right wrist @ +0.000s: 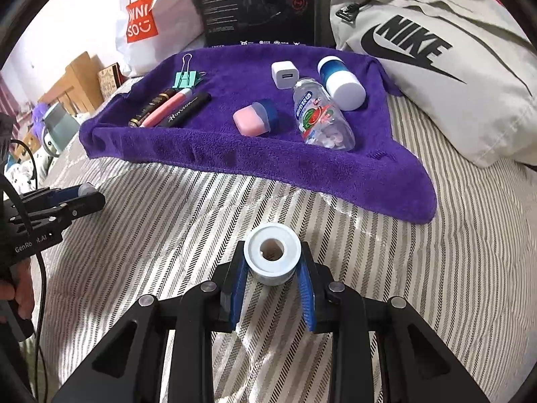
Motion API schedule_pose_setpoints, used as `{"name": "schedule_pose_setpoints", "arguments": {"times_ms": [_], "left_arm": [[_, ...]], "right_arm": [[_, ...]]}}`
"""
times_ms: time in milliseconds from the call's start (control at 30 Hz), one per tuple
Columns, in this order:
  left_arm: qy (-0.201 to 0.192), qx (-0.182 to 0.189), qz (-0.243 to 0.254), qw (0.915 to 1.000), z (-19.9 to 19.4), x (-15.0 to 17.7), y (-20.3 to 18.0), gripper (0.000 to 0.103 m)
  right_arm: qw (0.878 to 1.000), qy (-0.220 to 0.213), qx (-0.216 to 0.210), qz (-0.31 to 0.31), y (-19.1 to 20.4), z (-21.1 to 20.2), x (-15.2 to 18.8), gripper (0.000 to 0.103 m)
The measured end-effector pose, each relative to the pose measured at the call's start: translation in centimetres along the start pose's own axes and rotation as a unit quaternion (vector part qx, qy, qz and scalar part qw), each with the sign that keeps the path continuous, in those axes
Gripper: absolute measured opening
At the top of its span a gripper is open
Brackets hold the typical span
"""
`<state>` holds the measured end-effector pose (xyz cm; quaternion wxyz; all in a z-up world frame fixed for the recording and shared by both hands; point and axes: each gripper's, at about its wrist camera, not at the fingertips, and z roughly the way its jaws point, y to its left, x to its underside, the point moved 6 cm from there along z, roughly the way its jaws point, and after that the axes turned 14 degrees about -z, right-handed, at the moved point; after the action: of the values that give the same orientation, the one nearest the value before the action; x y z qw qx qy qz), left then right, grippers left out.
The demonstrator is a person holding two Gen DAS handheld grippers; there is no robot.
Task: Organize rigid objects
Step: 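Carry the tape roll onto the towel with right gripper while left holds the plug cap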
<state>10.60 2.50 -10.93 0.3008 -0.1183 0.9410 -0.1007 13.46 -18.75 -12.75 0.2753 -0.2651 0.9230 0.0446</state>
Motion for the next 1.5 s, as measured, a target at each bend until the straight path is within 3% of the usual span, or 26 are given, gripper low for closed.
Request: {"name": "schedule_pose_setpoints", "arguments": {"times_ms": [600,833,1233,1500], "left_arm": [[-0.022,0.02,0.013,0.9995,-2.3,-3.5,-2.6,0.034],[-0.024,0.022,0.01,0.9994,-1.6,-5.2,-2.8,0.034],[-0.02,0.001,-0.021,0.9996,-0.6,-5.6,1.5,0.034],[-0.014,0.007,-0.038,0.9992,0.2,-5.6,3.0,0.034]], "right_arm": [[0.999,-0.03,-0.02,-0.013,-0.3,-3.3,-1.6,0.028],[0.998,-0.051,-0.033,-0.019,-0.9,-3.6,-4.8,0.028],[0.998,-0.05,-0.034,-0.021,-2.2,2.2,-12.2,0.028],[0.999,-0.024,-0.03,-0.02,-2.4,6.8,-15.0,0.028]]}}
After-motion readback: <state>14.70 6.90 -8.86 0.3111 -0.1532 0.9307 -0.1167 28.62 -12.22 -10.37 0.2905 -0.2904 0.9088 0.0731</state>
